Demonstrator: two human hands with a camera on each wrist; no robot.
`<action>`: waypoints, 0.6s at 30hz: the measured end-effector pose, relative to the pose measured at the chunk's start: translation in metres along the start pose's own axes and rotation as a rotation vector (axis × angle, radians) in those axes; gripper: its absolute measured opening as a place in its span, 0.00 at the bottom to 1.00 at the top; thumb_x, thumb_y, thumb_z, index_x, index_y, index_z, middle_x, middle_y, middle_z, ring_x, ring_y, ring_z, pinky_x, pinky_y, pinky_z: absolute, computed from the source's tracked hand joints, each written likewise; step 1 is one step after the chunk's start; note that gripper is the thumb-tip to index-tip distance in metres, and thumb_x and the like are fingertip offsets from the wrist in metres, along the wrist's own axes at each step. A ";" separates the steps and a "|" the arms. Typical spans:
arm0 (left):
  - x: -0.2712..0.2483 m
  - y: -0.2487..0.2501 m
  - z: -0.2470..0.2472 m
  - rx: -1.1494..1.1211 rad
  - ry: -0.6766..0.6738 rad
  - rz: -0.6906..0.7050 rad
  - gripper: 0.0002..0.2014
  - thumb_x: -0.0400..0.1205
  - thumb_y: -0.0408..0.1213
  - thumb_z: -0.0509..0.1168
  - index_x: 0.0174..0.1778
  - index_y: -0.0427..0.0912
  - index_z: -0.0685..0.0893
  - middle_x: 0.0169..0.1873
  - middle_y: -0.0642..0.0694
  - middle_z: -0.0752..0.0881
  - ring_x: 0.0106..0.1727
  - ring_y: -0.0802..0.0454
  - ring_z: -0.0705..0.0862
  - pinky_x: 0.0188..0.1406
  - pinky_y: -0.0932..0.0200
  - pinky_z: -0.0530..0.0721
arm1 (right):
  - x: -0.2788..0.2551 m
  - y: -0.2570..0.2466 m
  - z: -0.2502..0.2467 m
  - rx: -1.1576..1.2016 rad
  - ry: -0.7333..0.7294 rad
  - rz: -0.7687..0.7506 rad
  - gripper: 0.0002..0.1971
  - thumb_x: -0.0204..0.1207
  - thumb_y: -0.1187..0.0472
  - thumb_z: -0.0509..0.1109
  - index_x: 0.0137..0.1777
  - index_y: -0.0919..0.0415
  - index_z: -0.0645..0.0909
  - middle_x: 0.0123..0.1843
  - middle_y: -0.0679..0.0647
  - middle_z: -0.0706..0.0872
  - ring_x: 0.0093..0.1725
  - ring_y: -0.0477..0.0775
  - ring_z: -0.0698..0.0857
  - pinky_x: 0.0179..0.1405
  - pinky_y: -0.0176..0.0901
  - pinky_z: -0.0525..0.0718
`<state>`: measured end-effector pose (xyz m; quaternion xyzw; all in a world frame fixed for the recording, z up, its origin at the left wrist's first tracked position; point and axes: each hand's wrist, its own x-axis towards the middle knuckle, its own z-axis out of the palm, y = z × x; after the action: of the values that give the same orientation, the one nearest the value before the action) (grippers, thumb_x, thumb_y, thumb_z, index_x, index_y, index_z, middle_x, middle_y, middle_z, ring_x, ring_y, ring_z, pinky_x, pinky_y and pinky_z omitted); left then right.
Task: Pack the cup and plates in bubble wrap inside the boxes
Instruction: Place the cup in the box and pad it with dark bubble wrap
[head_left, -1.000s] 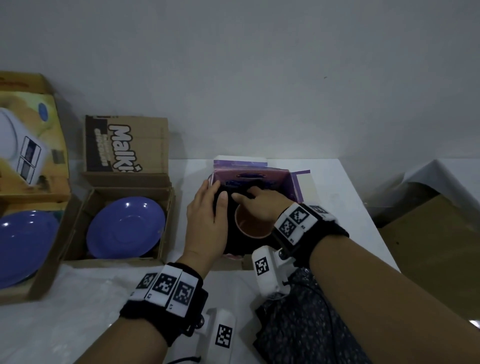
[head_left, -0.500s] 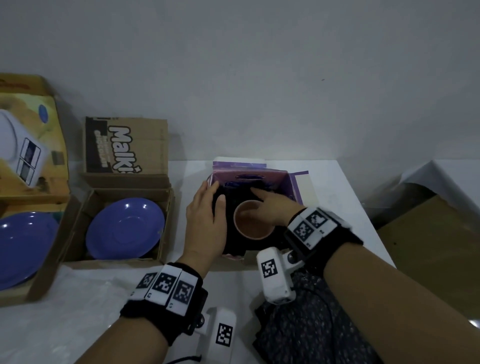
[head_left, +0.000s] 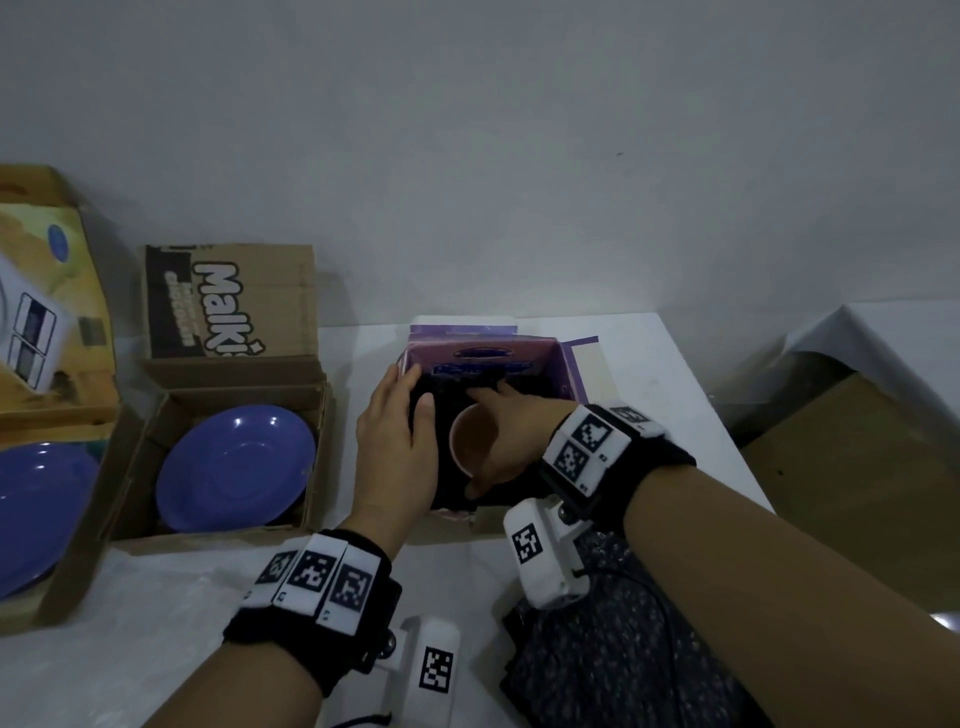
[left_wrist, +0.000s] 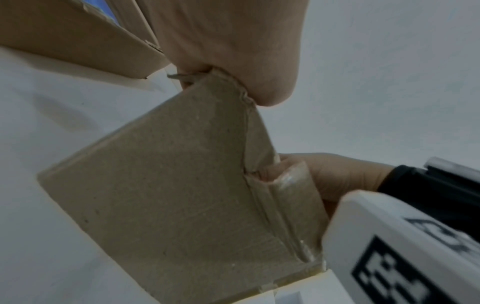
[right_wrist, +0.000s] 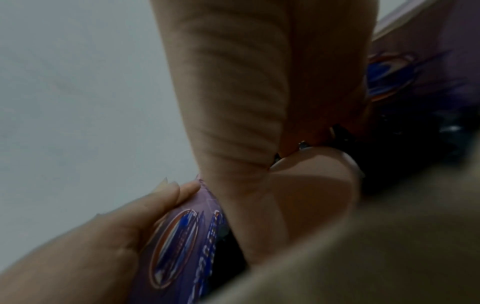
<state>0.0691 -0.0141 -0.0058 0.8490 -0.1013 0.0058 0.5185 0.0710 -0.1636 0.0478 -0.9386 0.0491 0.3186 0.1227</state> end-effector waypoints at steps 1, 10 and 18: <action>0.000 0.000 0.000 0.001 -0.001 0.001 0.21 0.87 0.43 0.51 0.78 0.50 0.67 0.80 0.49 0.64 0.81 0.51 0.59 0.81 0.48 0.58 | 0.000 0.002 0.003 0.010 -0.008 -0.004 0.62 0.57 0.43 0.83 0.83 0.46 0.43 0.85 0.57 0.47 0.80 0.63 0.63 0.74 0.57 0.72; 0.002 -0.001 -0.001 0.054 0.012 0.008 0.21 0.87 0.41 0.54 0.77 0.47 0.69 0.80 0.45 0.65 0.80 0.47 0.60 0.80 0.51 0.58 | -0.016 0.016 0.013 0.176 0.297 -0.084 0.56 0.61 0.45 0.81 0.83 0.49 0.49 0.81 0.56 0.63 0.77 0.57 0.69 0.74 0.50 0.71; 0.001 0.000 -0.001 0.150 0.022 0.038 0.22 0.85 0.37 0.57 0.77 0.43 0.70 0.81 0.42 0.63 0.81 0.46 0.59 0.80 0.53 0.56 | -0.092 0.045 0.067 0.322 0.990 -0.202 0.14 0.76 0.48 0.69 0.36 0.54 0.73 0.29 0.44 0.72 0.29 0.48 0.74 0.27 0.44 0.75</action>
<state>0.0706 -0.0138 -0.0054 0.8834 -0.1111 0.0324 0.4542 -0.0488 -0.1883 0.0437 -0.9460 0.0586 -0.1878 0.2576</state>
